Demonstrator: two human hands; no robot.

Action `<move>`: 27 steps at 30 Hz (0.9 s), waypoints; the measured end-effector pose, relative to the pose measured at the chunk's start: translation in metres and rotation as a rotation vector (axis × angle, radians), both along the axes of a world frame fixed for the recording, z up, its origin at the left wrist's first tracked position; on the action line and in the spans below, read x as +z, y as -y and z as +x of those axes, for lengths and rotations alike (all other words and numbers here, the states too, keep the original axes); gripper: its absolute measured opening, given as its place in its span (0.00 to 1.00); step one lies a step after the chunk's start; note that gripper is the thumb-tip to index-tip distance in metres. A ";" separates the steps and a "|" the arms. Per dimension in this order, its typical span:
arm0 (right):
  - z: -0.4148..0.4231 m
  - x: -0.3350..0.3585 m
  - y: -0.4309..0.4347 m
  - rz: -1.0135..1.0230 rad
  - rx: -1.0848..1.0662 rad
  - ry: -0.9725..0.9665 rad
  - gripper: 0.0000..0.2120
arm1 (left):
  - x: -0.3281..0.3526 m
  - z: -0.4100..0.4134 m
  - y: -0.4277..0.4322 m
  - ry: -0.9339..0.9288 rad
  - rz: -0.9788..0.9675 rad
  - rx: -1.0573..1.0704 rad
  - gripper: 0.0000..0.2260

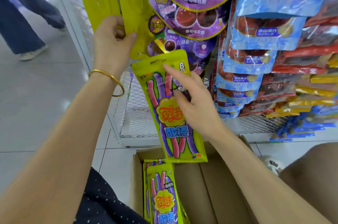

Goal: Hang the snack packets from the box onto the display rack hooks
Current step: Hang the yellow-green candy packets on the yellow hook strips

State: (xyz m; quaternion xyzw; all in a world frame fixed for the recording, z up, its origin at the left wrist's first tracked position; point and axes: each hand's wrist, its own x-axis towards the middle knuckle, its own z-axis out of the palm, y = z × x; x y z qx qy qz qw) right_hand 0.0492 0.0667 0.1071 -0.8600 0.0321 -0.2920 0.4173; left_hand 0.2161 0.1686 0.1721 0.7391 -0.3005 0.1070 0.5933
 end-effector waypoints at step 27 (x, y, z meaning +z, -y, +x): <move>0.065 0.053 -0.023 0.040 -0.031 -0.036 0.33 | 0.016 -0.001 -0.028 -0.428 -0.127 -0.258 0.07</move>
